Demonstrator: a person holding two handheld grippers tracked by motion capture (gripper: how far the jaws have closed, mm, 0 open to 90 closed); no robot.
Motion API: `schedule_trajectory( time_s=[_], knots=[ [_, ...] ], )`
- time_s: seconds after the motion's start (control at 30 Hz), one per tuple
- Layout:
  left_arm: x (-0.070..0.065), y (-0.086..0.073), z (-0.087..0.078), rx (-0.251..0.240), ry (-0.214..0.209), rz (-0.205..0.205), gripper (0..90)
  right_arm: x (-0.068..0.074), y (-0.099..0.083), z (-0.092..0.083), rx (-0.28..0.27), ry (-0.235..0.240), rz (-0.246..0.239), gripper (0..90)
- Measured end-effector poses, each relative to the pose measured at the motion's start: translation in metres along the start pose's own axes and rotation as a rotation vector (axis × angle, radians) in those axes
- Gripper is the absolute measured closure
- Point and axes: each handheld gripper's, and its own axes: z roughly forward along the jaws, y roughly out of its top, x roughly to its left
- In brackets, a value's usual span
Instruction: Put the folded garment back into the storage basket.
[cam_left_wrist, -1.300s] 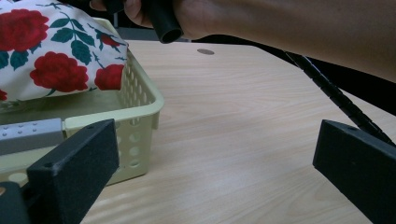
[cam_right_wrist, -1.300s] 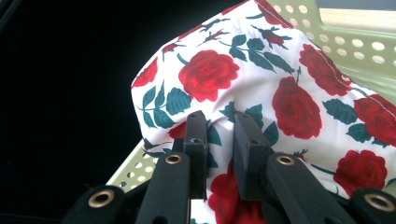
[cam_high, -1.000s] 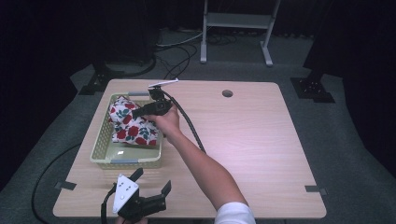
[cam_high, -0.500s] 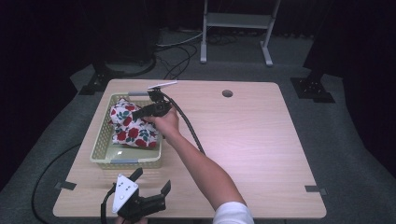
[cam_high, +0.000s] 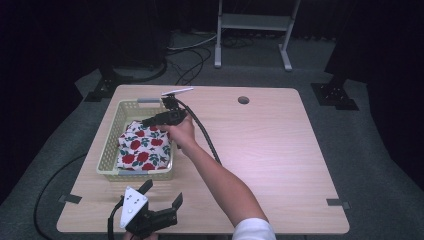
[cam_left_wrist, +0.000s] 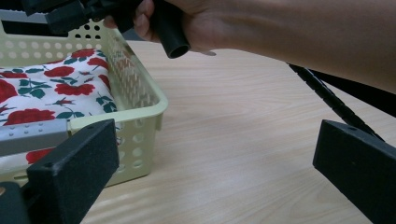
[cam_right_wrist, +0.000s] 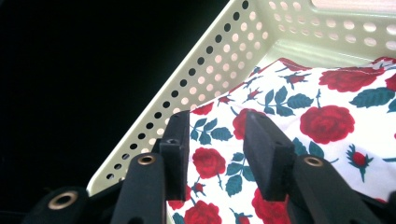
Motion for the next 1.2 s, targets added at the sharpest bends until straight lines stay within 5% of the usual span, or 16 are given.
schedule_trajectory(
  time_s=[0.53, 0.73, 1.2],
  knots=[
    [-0.003, 0.000, 0.001, 0.003, 0.004, 0.017, 0.0, 0.010, -0.003, -0.022, -0.039, 0.018, -0.074, 32.5],
    [-0.004, 0.000, 0.002, 0.003, 0.006, 0.030, 0.0, 0.013, -0.007, -0.027, -0.042, 0.069, -0.081, 23.3],
    [-0.004, 0.000, 0.002, 0.005, 0.009, 0.042, 0.0, 0.017, -0.009, -0.048, -0.064, 0.120, -0.100, 17.4]
  ],
)
